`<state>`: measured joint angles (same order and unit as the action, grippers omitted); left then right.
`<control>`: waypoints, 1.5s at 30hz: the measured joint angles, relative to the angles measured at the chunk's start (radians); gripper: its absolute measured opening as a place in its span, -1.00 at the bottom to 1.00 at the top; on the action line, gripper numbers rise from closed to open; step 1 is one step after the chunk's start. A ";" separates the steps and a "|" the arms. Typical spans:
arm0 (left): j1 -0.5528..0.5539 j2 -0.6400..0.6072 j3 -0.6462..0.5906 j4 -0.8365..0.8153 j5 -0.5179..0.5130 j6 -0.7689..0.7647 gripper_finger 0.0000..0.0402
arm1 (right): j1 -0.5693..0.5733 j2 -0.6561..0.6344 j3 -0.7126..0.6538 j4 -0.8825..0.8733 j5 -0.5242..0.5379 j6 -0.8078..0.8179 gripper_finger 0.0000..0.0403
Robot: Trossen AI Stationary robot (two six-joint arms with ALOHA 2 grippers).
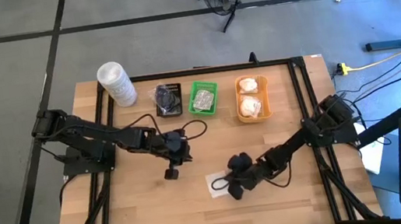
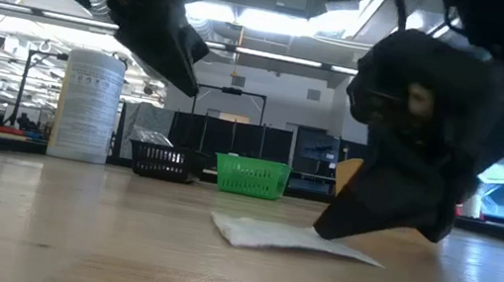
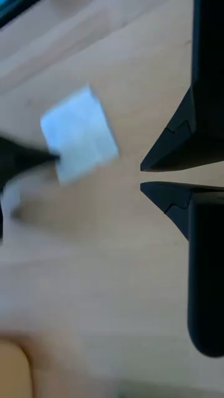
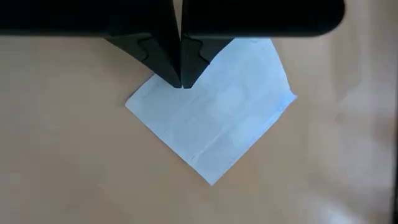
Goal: Pick & Place Travel size toiletries
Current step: Put the white bandage pack into the green bin
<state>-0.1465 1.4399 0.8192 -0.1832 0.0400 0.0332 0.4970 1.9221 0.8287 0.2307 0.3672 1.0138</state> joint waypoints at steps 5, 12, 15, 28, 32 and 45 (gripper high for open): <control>-0.023 0.000 0.000 -0.026 0.057 0.099 -0.84 | -0.037 0.000 -0.001 -0.012 0.026 0.042 -0.99; -0.074 0.001 -0.012 -0.039 0.055 0.246 -0.82 | -0.083 0.001 -0.002 -0.011 0.023 0.077 -0.99; -0.103 0.011 -0.012 -0.030 0.049 0.307 -0.75 | -0.096 0.001 -0.002 -0.010 0.022 0.071 -0.99; -0.189 0.239 -0.012 0.105 -0.120 0.570 -0.30 | -0.126 0.002 -0.004 -0.001 0.014 0.041 -0.99; -0.186 0.282 -0.012 0.188 -0.177 0.615 -0.23 | -0.126 0.002 -0.004 0.000 0.012 0.040 -0.99; -0.141 0.402 -0.001 0.394 -0.200 0.778 -0.20 | -0.126 0.002 -0.005 0.005 0.009 0.018 -0.99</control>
<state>-0.2876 1.8422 0.8186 0.2104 -0.1596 0.8112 0.3714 1.9240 0.8242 0.2362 0.3765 1.0317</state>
